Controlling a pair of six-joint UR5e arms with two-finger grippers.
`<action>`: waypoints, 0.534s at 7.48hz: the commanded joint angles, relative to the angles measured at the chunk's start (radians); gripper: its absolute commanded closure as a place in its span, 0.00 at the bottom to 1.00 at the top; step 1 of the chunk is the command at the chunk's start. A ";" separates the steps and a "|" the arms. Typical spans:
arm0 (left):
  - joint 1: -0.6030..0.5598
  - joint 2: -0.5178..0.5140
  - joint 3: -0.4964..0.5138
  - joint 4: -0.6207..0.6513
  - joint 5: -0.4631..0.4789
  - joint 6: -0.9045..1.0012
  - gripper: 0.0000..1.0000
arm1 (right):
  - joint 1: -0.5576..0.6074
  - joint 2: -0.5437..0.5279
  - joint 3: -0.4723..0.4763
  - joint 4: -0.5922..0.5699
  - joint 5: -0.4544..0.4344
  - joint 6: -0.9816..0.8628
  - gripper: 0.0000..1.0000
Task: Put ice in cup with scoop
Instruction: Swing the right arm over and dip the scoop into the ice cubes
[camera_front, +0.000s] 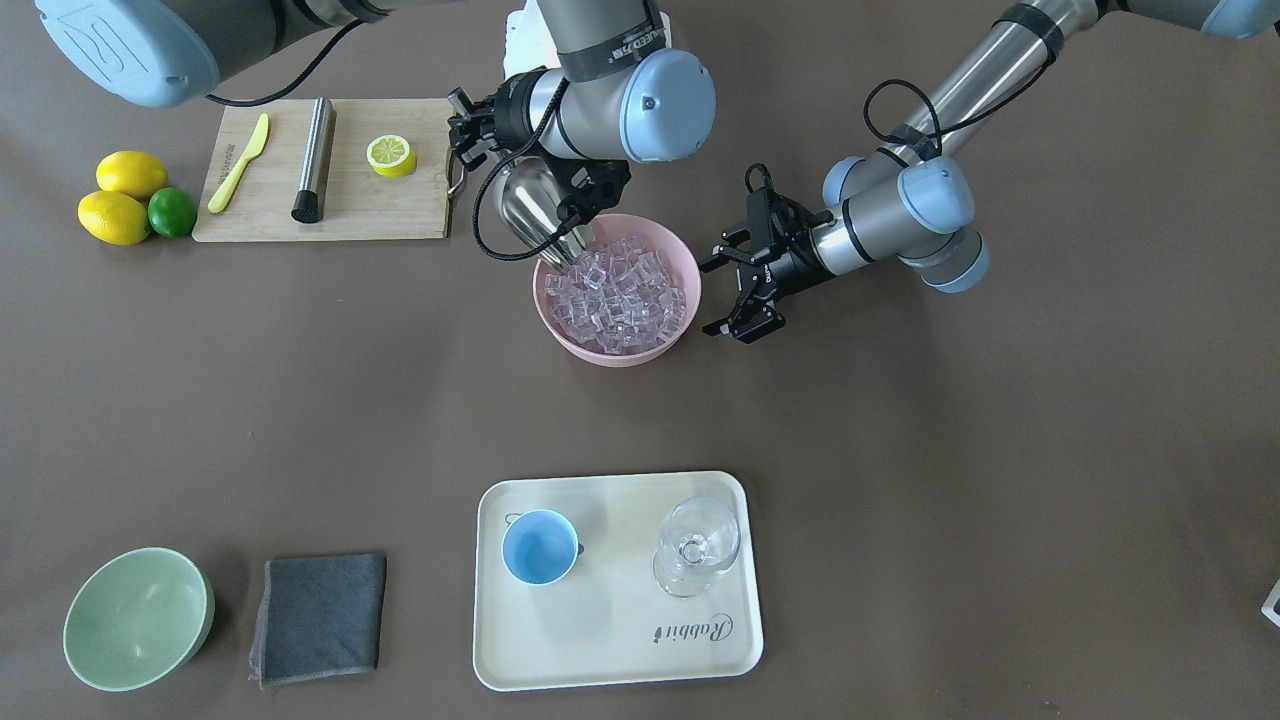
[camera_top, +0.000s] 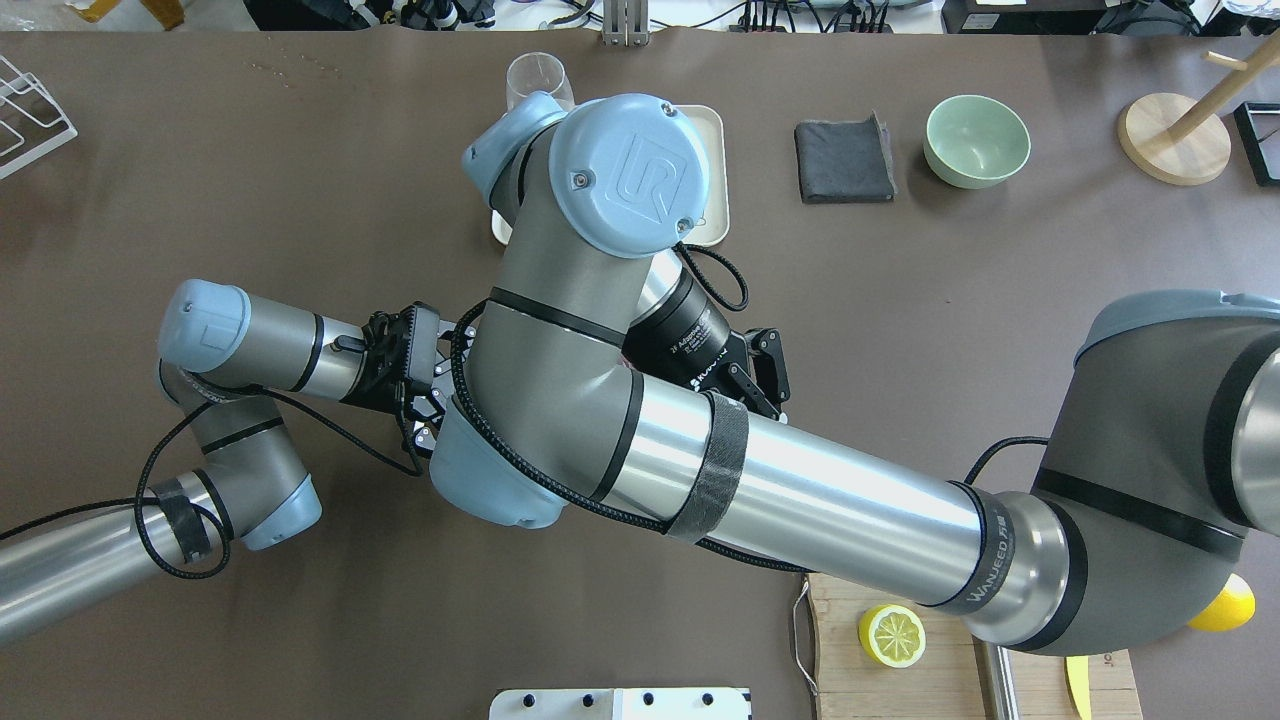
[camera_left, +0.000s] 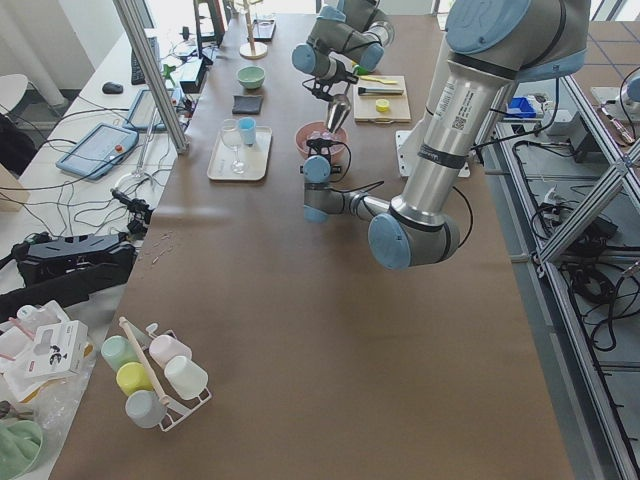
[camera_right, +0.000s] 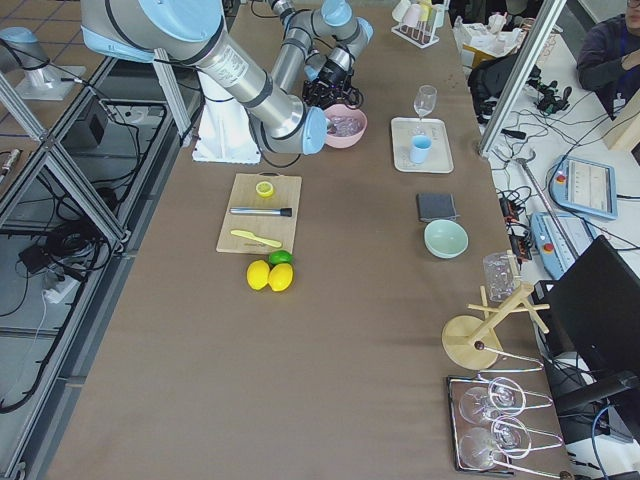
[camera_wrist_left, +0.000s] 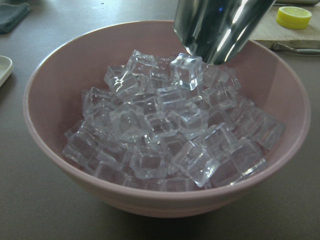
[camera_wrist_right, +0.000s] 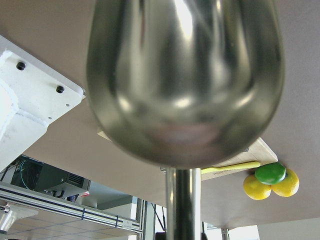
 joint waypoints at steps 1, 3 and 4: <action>0.000 0.000 0.000 0.000 0.000 0.000 0.02 | -0.001 -0.005 0.000 0.000 -0.001 -0.005 1.00; 0.000 0.002 0.000 0.000 0.000 0.000 0.02 | -0.008 -0.003 -0.005 0.003 -0.006 -0.005 1.00; 0.000 0.002 0.000 -0.002 0.000 0.002 0.02 | -0.016 -0.005 -0.008 0.010 -0.015 -0.006 1.00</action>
